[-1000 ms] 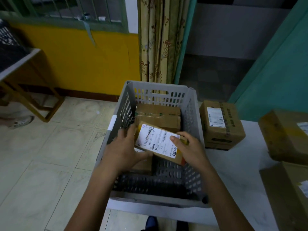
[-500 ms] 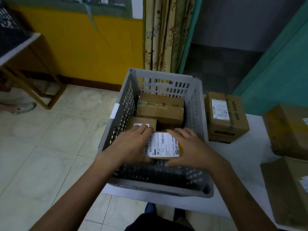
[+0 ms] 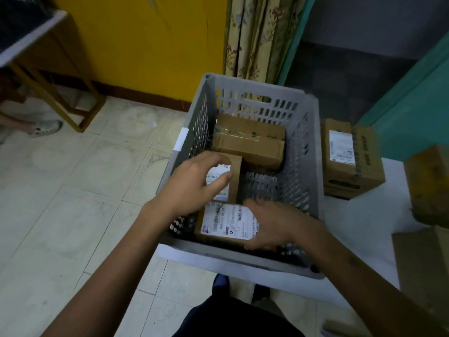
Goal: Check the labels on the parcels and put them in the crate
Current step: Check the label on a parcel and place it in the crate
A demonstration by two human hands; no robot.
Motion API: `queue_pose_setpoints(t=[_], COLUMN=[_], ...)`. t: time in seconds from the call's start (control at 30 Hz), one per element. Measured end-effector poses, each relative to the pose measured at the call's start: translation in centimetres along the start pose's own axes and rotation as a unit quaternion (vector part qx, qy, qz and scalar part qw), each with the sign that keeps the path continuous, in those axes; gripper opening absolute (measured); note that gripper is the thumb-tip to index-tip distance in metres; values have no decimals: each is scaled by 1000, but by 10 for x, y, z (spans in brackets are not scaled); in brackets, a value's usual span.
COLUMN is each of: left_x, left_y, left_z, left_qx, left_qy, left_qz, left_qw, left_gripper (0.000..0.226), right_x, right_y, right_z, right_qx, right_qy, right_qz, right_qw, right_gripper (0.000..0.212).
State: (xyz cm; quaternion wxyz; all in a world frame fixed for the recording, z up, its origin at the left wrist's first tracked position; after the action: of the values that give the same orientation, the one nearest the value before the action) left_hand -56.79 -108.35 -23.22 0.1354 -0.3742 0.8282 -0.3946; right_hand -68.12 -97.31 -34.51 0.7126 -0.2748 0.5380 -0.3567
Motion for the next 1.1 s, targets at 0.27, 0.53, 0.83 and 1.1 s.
queue_pose_setpoints(t=[0.27, 0.53, 0.83, 1.1], left_x=[-1, 1, 3, 14], left_y=[1, -1, -8, -8], left_z=[7, 15, 24, 21], left_qx=[-17, -22, -38, -1], left_qy=[8, 2, -9, -22], left_qz=[-28, -46, -73, -43], left_qw=[999, 999, 997, 999], left_gripper=[24, 20, 18, 32], right_x=[19, 55, 78, 80], right_y=[9, 38, 54, -5], right_z=[12, 26, 16, 7], right_qx=[17, -4, -9, -15], right_qy=[-23, -30, -14, 12], right_qz=[46, 37, 28, -58], right_qw=[999, 999, 999, 998], right_gripper=[90, 78, 69, 51])
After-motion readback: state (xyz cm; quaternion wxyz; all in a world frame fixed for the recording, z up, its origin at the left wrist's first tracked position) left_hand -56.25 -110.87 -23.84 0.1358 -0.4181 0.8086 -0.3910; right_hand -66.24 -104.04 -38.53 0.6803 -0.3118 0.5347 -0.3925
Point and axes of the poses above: each hand's wrist, its own x-axis towards the middle knuckle, its own y-axis out of the palm, z = x × y, the point moved 10 cm from there along x, towards the middle knuckle, and after that the axes turned 4 degrees about -y, right-handed, at the moved point
